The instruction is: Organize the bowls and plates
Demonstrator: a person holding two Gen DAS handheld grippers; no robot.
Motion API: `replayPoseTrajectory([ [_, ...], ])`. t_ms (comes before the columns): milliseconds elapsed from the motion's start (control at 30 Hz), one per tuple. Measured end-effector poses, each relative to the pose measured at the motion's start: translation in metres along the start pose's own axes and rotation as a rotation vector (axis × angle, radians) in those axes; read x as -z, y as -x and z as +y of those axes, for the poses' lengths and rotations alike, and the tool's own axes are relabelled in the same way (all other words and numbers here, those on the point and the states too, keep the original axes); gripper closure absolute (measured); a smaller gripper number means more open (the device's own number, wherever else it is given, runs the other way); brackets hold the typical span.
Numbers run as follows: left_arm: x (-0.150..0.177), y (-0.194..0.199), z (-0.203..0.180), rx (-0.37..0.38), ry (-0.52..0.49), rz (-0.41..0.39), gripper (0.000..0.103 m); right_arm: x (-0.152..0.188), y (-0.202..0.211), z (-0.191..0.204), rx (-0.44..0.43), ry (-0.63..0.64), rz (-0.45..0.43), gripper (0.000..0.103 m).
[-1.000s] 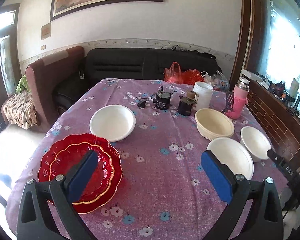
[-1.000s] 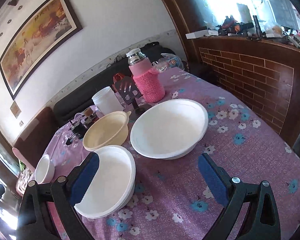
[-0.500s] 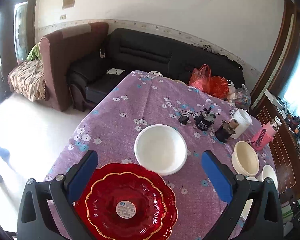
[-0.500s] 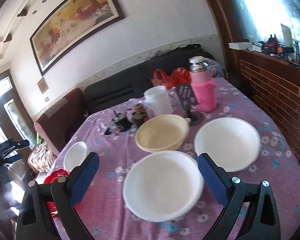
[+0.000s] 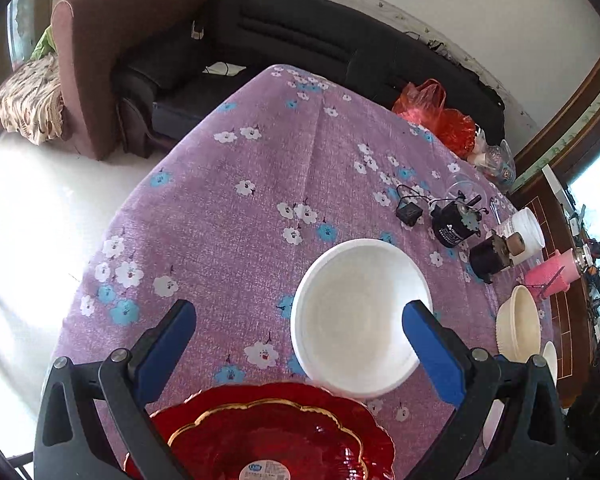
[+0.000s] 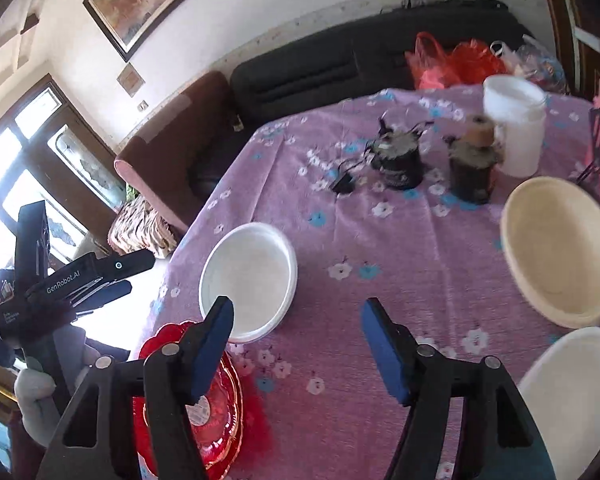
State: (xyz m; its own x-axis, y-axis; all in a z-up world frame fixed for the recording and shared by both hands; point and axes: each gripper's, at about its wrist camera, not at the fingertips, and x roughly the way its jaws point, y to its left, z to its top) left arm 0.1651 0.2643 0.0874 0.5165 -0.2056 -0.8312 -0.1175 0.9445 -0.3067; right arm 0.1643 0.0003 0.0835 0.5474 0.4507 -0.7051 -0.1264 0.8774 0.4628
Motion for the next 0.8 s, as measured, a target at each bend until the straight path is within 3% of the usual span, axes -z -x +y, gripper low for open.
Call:
replayPoseTrajectory([
  [267, -0.013, -0.055, -0.004, 0.011, -0.009, 0.103, 0.000, 0.004, -0.065, -0.002, 0.016, -0.007, 0.058, 0.034],
  [367, -0.014, -0.067, -0.008, 0.012, -0.035, 0.141, 0.001, 0.005, -0.081, -0.004, 0.010, -0.011, 0.074, 0.041],
  [433, -0.013, -0.072, -0.011, 0.003, -0.055, 0.156, 0.005, 0.007, -0.091, -0.004, 0.007, -0.012, 0.085, 0.044],
  [500, -0.013, -0.076, -0.013, 0.005, -0.067, 0.180, 0.017, 0.009, -0.099, -0.002, 0.010, -0.010, 0.098, 0.053],
  [667, -0.008, -0.084, -0.025, 0.000, -0.117, 0.216, 0.035, 0.013, -0.114, 0.001, 0.012, -0.013, 0.125, 0.072],
  [800, -0.003, -0.081, -0.038, 0.008, -0.165, 0.215, 0.041, 0.013, -0.110, 0.001, 0.024, -0.010, 0.110, 0.078],
])
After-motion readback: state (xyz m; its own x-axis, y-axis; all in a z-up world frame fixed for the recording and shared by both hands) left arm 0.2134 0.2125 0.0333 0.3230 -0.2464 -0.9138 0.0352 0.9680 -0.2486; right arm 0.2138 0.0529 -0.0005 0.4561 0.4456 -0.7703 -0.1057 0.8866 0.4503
